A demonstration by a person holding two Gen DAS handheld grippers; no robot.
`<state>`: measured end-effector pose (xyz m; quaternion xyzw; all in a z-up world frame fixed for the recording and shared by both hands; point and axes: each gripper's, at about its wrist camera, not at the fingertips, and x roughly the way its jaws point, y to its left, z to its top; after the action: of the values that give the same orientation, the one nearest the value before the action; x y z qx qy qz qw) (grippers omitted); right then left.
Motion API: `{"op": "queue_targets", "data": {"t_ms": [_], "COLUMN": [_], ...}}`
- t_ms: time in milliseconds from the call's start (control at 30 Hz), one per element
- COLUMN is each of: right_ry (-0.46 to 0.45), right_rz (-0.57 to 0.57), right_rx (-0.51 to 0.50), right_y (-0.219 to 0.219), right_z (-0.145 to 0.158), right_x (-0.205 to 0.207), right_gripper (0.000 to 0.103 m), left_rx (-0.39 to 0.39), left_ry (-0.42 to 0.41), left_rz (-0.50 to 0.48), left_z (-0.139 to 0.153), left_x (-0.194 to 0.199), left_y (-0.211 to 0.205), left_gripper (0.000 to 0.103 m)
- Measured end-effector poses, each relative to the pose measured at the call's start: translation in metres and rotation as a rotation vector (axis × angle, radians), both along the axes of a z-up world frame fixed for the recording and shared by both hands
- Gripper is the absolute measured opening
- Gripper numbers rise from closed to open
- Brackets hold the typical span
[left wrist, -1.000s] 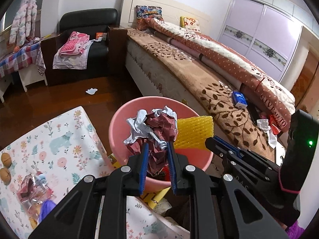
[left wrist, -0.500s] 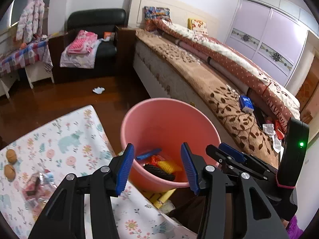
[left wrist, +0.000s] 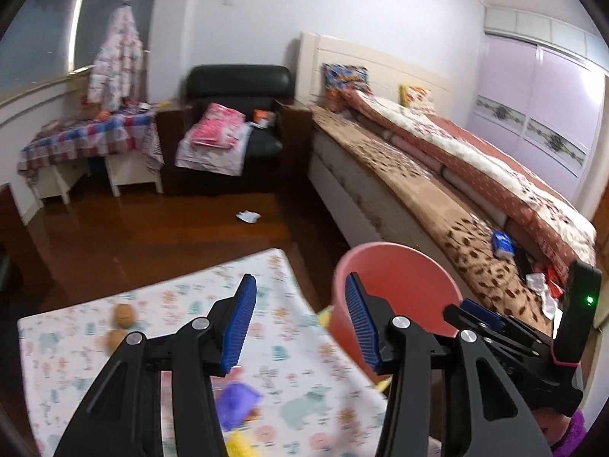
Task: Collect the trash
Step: 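Carry both items over the pink bucket and open both tools to drop them, then move both open tools back toward the purple bag on the table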
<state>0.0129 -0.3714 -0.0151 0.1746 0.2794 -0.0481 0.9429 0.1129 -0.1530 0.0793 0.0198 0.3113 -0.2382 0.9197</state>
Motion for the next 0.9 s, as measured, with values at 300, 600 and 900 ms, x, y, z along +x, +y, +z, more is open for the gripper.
{"op": "queue_targets", "data": {"t_ms": [300,600,900], "right_ry": [0.023,0.121,0.145], "right_rz": [0.138,0.328,0.371], "right_rx": [0.004,0.016,-0.004], "right_y": [0.050,0.103,0.109], "right_z": [-0.006,-0.028,-0.030], "right_x": [0.003,0.011,0.006], "right_gripper": [0.038,0.038,0.038], "left_rx": [0.032,0.076,0.191], "left_ry": [0.024,0.197,0.228], "left_rz": [0.141,0.102,0.019], "left_z": [-0.011,-0.082,-0.122], "left_x": [-0.018,-0.039,-0.018], "left_y": [0.083,0.088,0.048], "left_gripper": [0.048,0.048,0.048]}}
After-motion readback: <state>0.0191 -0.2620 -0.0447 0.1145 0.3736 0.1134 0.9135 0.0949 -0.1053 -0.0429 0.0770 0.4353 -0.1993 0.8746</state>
